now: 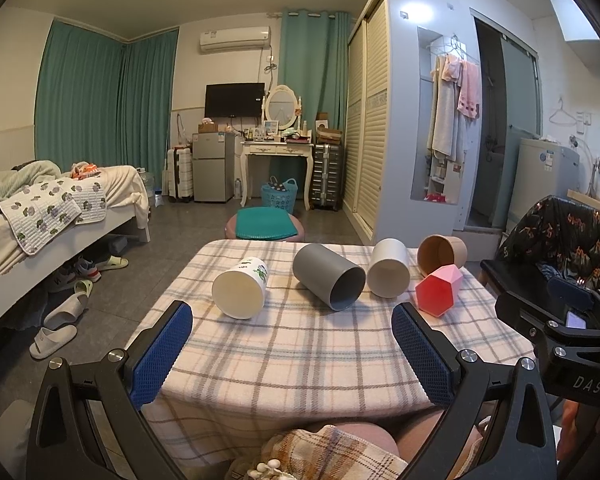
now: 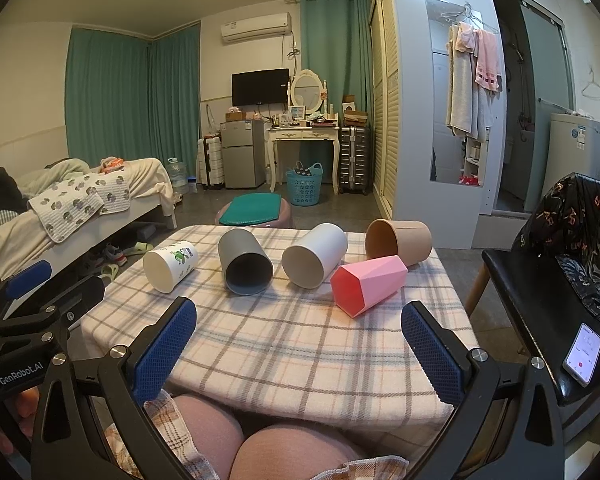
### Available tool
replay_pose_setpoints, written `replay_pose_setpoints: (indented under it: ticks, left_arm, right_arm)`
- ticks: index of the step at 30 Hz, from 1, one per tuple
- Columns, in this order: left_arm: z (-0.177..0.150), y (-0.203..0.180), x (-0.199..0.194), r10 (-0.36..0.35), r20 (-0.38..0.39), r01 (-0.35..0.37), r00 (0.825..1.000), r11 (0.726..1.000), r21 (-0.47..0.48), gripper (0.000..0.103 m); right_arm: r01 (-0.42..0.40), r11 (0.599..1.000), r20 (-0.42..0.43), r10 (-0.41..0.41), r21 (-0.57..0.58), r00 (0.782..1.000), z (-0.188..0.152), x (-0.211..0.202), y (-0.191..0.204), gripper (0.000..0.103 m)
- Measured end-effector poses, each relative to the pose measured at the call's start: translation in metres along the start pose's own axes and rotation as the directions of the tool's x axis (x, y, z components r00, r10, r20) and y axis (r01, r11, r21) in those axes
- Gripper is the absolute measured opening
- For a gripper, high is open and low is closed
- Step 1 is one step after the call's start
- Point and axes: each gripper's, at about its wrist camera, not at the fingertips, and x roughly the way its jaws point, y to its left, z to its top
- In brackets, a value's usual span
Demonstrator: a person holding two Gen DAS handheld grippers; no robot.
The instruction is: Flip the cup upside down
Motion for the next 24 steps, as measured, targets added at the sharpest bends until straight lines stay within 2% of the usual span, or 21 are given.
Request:
replay_pose_setpoints:
  ticks: [24]
  left_arm:
    - [0.0011, 0.0004, -0.0008, -0.001, -0.002, 0.001, 1.000, 1.000, 0.002, 0.103]
  right_arm:
    - [-0.003, 1.000, -0.006, 0.003, -0.002, 1.000, 0.0011, -0.0032, 0.0005, 0.103]
